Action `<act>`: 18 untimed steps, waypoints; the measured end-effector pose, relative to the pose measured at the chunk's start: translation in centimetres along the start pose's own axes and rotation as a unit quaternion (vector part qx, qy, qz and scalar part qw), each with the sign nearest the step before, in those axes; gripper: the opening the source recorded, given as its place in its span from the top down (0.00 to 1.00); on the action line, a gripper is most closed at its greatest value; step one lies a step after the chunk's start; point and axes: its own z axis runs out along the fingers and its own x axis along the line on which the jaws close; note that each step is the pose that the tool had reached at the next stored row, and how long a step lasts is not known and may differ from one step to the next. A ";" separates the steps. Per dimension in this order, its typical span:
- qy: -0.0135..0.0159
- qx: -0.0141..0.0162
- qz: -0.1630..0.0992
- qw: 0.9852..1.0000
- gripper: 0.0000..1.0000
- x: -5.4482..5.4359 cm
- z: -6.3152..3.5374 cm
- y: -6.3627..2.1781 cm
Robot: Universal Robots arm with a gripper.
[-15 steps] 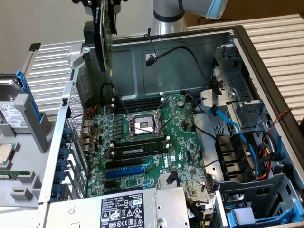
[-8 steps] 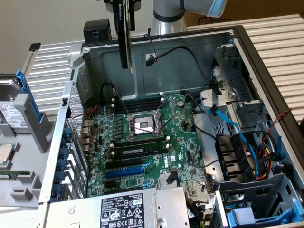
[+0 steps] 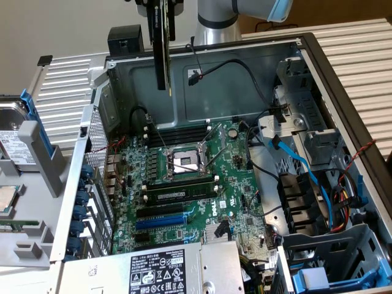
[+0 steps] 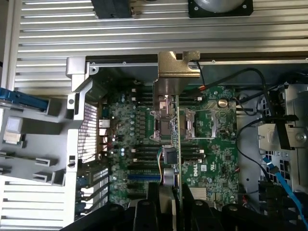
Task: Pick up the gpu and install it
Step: 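Pick up the gpu and move the gpu toward the slot, then insert the gpu into the slot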
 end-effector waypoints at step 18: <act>0.000 0.000 0.000 1.000 0.71 0.0 -0.06 -0.50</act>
